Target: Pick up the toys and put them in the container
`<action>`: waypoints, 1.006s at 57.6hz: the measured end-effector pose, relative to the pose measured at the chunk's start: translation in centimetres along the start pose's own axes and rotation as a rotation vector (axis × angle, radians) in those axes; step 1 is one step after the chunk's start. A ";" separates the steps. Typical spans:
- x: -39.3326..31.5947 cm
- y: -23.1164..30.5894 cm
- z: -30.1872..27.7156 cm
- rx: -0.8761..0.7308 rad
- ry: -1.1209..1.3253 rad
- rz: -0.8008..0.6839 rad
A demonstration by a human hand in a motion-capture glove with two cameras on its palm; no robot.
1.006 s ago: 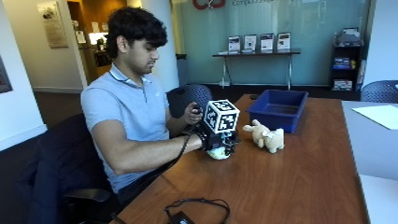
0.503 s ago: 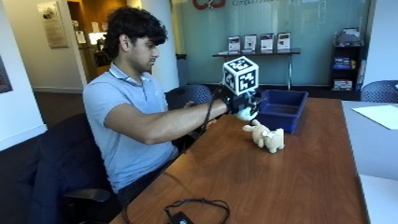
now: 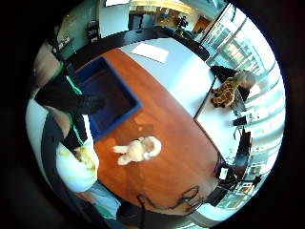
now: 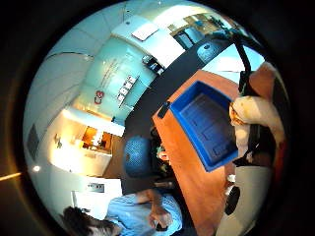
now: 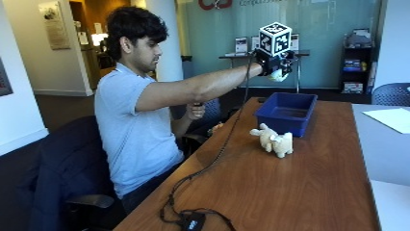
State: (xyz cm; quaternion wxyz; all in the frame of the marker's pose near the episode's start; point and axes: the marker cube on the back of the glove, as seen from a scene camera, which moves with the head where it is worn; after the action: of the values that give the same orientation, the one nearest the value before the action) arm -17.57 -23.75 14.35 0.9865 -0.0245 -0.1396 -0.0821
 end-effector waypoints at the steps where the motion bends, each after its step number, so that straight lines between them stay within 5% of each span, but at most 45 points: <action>1: -0.2 -0.4 0.3 -0.014 -0.008 0.007; 9: -0.8 -1.2 2.4 -0.192 -0.050 0.080; 19: 1.1 0.5 1.6 -0.119 0.070 0.047; 35: 8.2 6.2 1.4 -0.252 0.238 0.159; 58: 15.4 15.4 12.6 -0.602 0.156 0.284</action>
State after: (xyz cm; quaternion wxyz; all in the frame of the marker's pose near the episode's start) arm -3.85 -10.11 30.37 0.9444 -0.3272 -0.0283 0.0168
